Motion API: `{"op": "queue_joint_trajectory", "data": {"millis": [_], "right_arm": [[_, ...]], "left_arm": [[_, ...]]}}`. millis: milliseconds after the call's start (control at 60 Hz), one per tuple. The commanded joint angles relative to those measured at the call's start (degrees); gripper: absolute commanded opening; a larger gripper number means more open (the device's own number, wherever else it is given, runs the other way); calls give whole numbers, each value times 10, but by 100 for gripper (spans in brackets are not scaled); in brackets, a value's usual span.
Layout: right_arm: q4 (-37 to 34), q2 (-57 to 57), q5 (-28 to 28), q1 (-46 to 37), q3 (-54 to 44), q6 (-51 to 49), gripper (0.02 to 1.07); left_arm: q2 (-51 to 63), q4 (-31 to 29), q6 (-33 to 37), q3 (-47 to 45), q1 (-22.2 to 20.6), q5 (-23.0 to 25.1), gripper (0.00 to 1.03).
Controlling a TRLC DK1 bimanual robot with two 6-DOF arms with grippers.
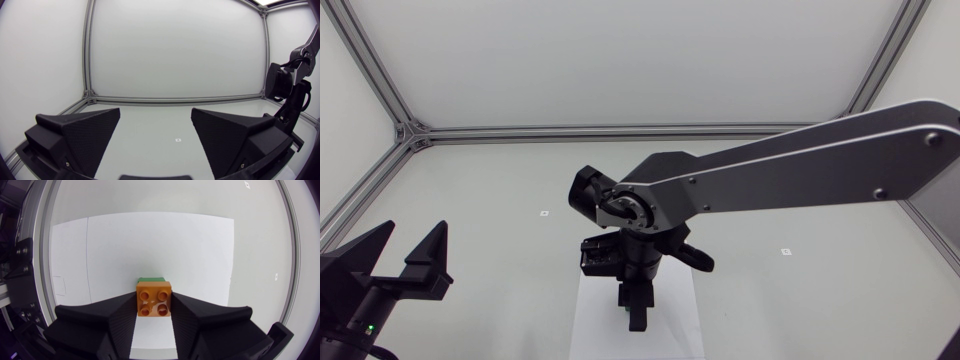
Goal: Pick up the orange 2x2 brick with the right arm and stack it on top of the green 2x2 brick in the center
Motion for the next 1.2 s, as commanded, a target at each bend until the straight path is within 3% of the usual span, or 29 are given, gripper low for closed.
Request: {"op": "queue_joint_trajectory", "data": {"millis": [0, 1183], "right_arm": [[6, 12, 5, -2, -19, 12, 8], [9, 25, 21, 0, -53, 27, 8]], "left_arm": [[-2, -6, 3, -23, 0, 2, 99], [-2, -6, 3, -23, 0, 2, 99]]}}
